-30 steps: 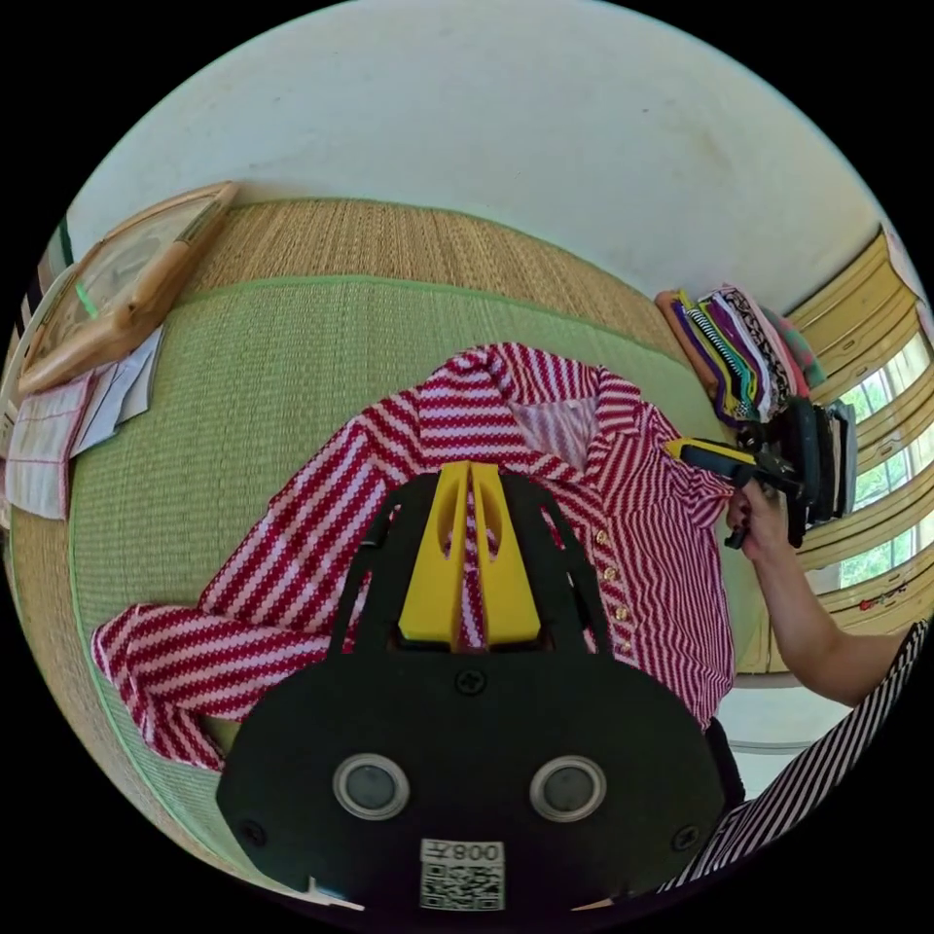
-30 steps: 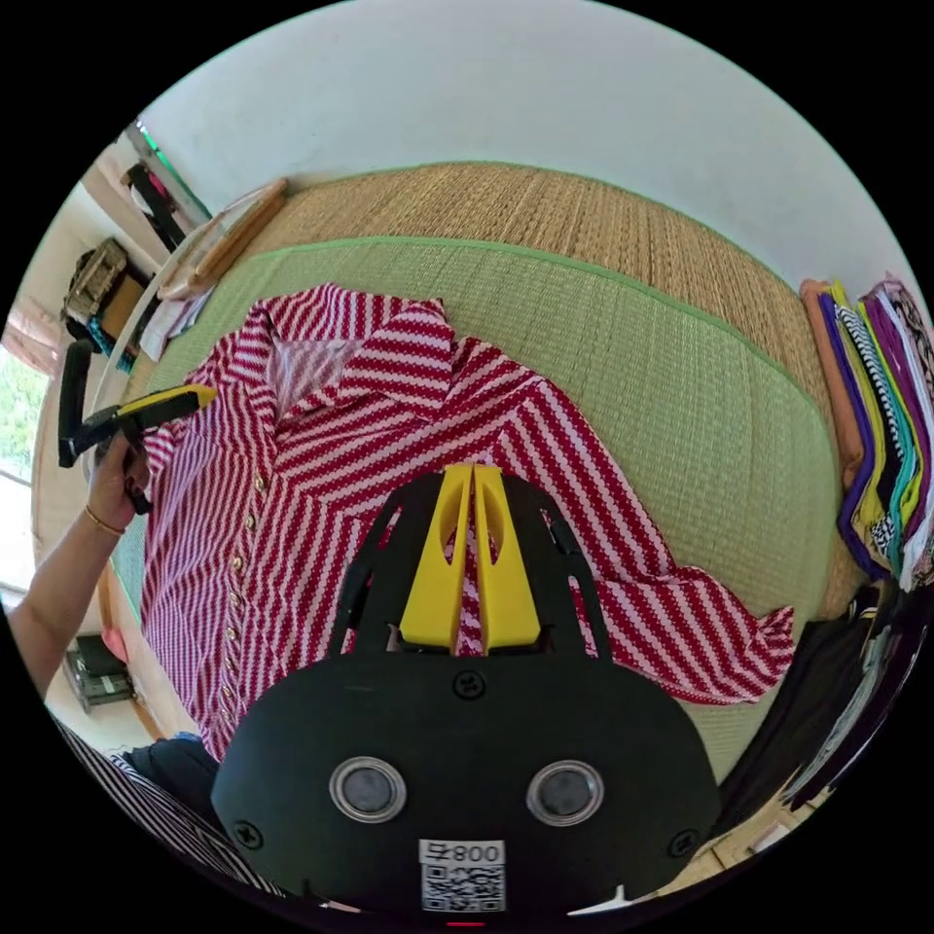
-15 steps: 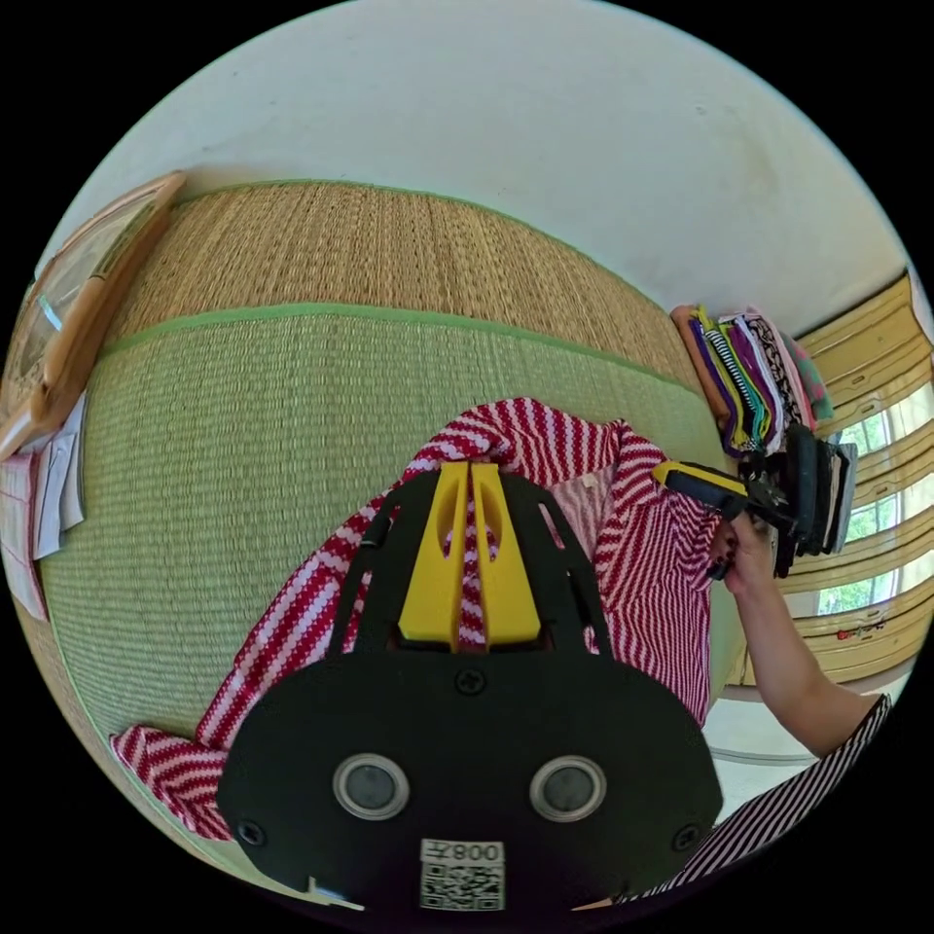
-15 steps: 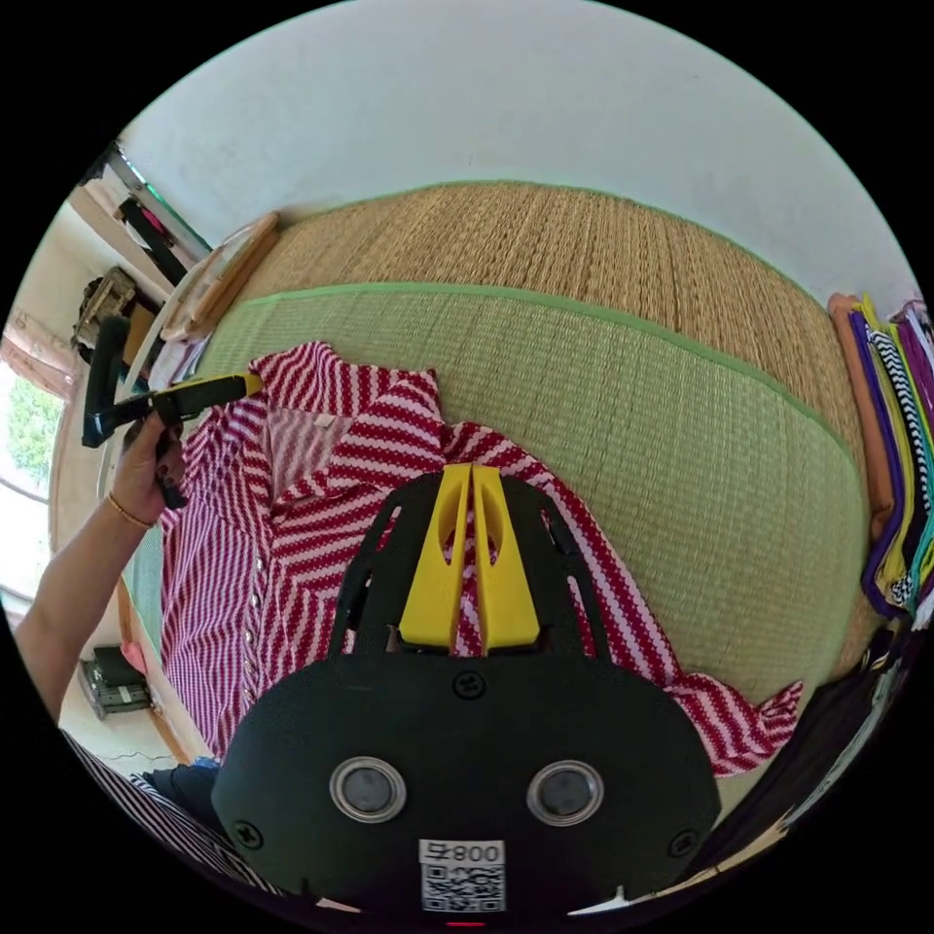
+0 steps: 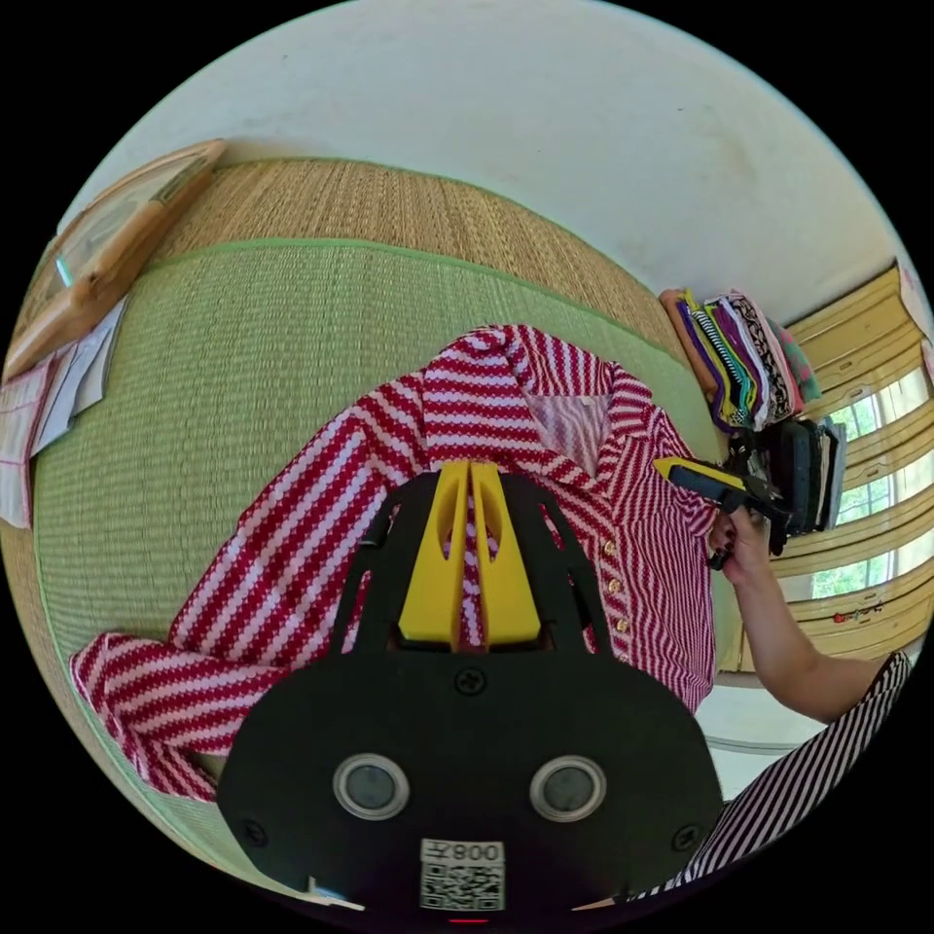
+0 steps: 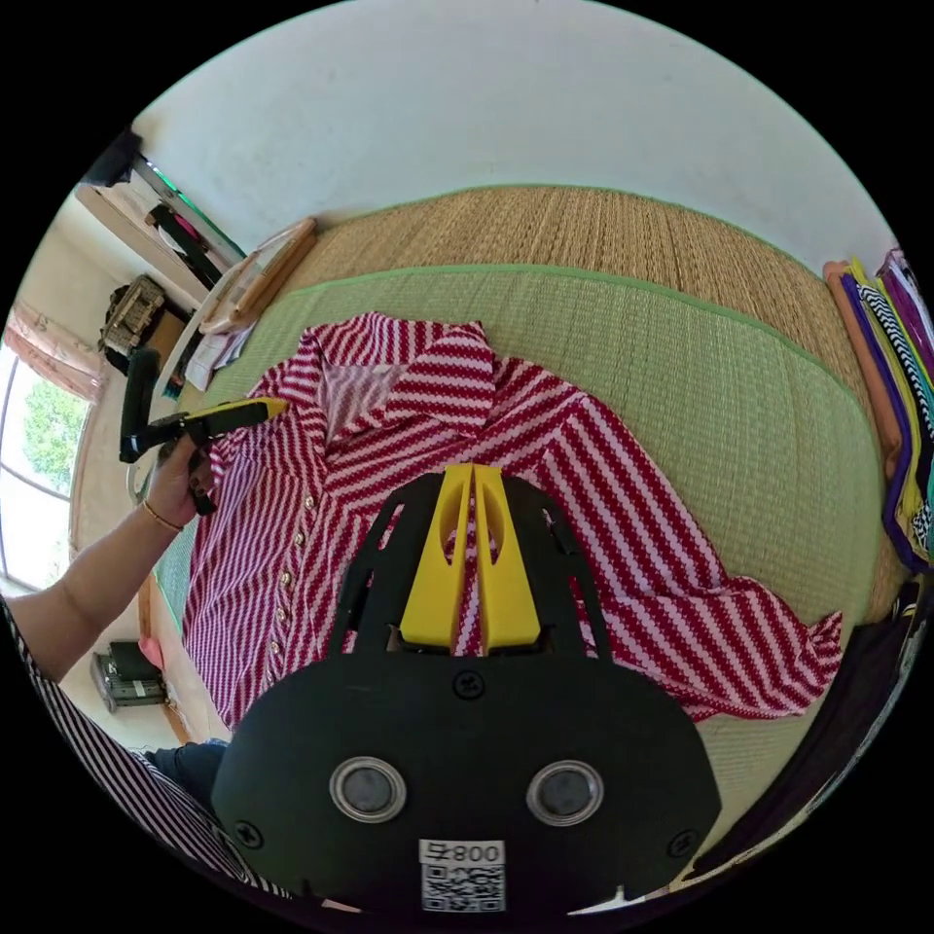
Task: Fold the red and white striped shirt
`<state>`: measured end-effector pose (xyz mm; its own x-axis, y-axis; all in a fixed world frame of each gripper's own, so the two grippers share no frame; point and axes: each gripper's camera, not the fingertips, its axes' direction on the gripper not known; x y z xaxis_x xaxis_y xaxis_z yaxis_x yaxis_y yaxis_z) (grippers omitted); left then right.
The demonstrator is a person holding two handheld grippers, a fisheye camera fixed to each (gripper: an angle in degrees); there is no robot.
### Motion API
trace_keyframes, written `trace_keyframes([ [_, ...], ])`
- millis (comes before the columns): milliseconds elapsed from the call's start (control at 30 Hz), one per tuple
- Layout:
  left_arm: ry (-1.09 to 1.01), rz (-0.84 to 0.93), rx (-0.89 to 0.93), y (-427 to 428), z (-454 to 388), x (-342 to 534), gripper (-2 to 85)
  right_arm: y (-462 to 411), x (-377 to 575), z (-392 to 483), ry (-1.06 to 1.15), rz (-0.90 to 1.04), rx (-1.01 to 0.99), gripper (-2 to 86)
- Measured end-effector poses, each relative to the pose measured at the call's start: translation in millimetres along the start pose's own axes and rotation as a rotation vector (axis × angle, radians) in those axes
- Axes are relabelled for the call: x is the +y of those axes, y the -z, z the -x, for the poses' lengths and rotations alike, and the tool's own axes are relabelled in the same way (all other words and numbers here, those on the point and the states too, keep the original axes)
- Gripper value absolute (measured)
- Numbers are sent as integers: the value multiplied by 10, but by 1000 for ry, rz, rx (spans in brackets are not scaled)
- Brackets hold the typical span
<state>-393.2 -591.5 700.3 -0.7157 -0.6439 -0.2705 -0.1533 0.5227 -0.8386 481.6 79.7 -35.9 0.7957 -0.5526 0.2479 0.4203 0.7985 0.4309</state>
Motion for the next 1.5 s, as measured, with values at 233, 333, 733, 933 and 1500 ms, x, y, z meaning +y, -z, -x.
trace_keyframes([
  [233, -4, 31, -25, 43, 39, 422, 2, 137, 268, -59, -42, -33, 10, 1],
  [333, 49, 18, 2, 111, 139, 754, 2, 224, 578, -111, -107, -58, -46, 0],
  [733, -127, 198, 4, 224, -465, 2394, 3, 468, 1863, 382, -140, 91, -165, 0],
  [933, -269, 308, -116, -80, -934, 3104, 3, 513, 2313, 793, -140, 162, -157, 0],
  [1500, -294, 183, -152, -238, -957, 3347, 1, 743, 3158, 919, -230, 192, -85, 0],
])
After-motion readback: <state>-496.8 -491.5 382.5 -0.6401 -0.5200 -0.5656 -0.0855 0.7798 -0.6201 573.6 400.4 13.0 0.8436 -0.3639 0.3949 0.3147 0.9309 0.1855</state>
